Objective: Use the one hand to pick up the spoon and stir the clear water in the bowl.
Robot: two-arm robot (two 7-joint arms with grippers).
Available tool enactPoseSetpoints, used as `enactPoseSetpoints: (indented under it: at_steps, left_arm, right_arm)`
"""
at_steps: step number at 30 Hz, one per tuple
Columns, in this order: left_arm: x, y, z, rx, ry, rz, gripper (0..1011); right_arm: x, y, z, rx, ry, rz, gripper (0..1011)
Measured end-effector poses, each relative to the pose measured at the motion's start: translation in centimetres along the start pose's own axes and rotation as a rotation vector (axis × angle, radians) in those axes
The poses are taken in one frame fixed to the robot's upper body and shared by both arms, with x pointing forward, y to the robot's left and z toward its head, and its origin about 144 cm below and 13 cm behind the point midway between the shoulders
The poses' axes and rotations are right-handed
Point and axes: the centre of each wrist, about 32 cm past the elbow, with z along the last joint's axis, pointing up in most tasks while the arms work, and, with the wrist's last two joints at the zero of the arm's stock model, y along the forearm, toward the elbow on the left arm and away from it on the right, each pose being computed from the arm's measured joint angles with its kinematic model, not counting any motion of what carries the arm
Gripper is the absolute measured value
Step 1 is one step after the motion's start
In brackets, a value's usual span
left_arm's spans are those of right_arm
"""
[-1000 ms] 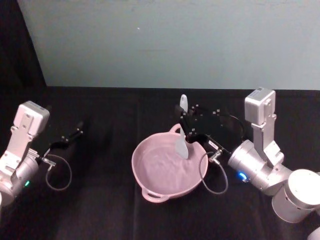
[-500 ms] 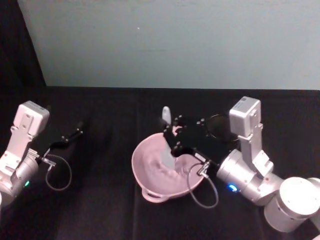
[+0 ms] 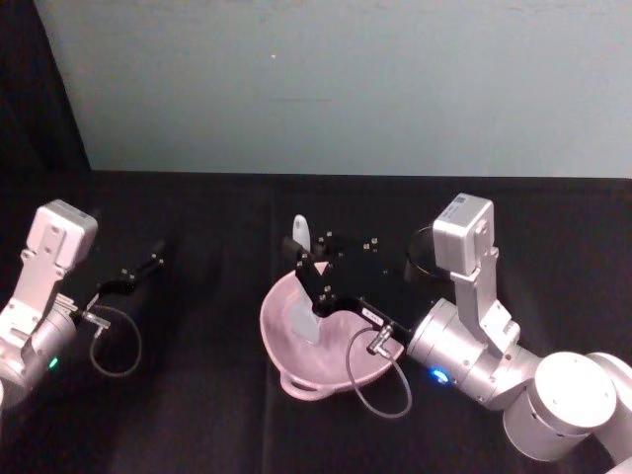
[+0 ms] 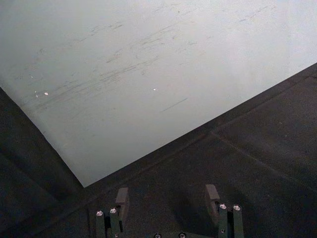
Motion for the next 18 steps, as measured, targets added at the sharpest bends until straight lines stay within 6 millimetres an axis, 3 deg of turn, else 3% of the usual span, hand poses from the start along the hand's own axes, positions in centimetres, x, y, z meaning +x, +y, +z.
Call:
enactPoseSetpoints:
  at_steps: [18]
  left_arm:
    - [0.0, 0.0, 0.0, 0.000, 0.000, 0.000, 1005]
  right_arm:
    - [3.7, -1.7, 4.5, 0.028, -0.017, -0.027, 114]
